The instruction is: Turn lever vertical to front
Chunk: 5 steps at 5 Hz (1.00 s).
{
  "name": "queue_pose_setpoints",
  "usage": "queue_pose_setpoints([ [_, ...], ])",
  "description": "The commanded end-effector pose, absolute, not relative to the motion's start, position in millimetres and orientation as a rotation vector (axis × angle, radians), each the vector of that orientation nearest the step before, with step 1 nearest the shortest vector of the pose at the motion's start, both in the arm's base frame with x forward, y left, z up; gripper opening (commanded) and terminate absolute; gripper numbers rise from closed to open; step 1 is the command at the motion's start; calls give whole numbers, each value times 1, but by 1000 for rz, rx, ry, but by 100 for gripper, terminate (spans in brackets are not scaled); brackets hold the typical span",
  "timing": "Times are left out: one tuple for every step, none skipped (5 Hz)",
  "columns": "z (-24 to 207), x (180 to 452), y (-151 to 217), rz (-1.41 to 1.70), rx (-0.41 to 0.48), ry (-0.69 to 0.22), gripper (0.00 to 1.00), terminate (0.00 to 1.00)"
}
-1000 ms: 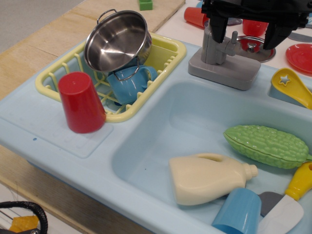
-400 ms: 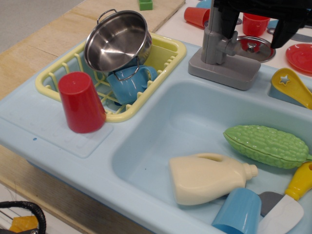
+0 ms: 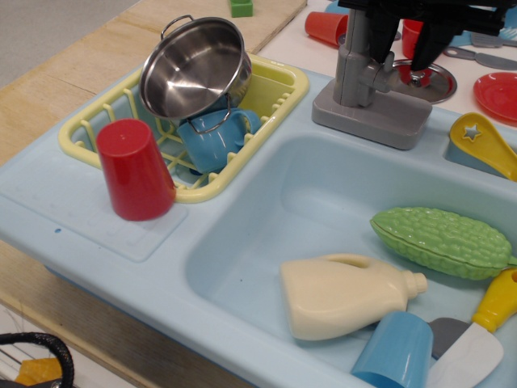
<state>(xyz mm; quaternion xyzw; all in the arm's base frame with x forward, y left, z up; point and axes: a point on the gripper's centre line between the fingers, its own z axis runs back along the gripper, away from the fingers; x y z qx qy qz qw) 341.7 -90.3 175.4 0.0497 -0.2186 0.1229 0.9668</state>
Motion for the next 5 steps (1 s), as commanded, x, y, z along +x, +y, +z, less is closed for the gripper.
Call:
queue_pose_setpoints([
  [187, 335, -86, 294, 62, -455, 0, 0],
  [181, 324, -81, 336, 55, -416, 0, 0],
  [173, 311, -74, 383, 40, -381, 0, 0],
  [169, 299, -71, 419, 30, -370, 0, 0],
  [161, 294, -68, 444, 14, -346, 0, 0],
])
